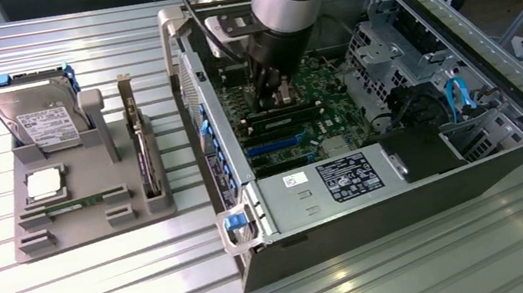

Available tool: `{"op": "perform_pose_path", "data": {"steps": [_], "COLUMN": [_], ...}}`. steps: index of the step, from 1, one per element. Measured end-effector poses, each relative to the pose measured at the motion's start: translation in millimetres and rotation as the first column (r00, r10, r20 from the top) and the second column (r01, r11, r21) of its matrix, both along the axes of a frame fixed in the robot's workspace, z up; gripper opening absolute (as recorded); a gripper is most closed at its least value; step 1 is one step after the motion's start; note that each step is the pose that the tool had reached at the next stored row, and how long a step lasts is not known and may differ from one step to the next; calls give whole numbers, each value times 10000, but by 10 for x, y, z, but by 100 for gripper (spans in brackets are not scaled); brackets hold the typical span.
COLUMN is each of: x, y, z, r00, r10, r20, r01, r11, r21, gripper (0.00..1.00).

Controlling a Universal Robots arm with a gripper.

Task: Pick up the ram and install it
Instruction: 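Press down the ram until it locks into place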

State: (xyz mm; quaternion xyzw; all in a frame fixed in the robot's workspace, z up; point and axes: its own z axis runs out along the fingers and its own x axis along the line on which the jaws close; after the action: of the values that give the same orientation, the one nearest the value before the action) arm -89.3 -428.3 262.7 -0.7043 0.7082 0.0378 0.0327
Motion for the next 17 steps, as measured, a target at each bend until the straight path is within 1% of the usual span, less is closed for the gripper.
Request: {"op": "perform_pose_path", "data": {"steps": [1,4,7,8,9,15,16,17], "x": [1,7,11,12,13,27,51,126], "y": [0,0,0,0,0,0,0,0], "z": [22,129,195,241,265,272,272,272], "r00": [10000,10000,9999,9999,9999,9998,9998,9998], "r10": [1,0,0,0,0,2,1,-1], "r20": [-11,-77,-123,-153,-168,-176,-180,-184], "r01": [-1,0,0,0,0,-2,-1,0], "r11": [10000,10000,10000,10000,10000,10000,10000,10000], "r21": [1,1,1,1,1,-1,-5,-6], "gripper": [10,10,10,10,10,10,10,10]}}
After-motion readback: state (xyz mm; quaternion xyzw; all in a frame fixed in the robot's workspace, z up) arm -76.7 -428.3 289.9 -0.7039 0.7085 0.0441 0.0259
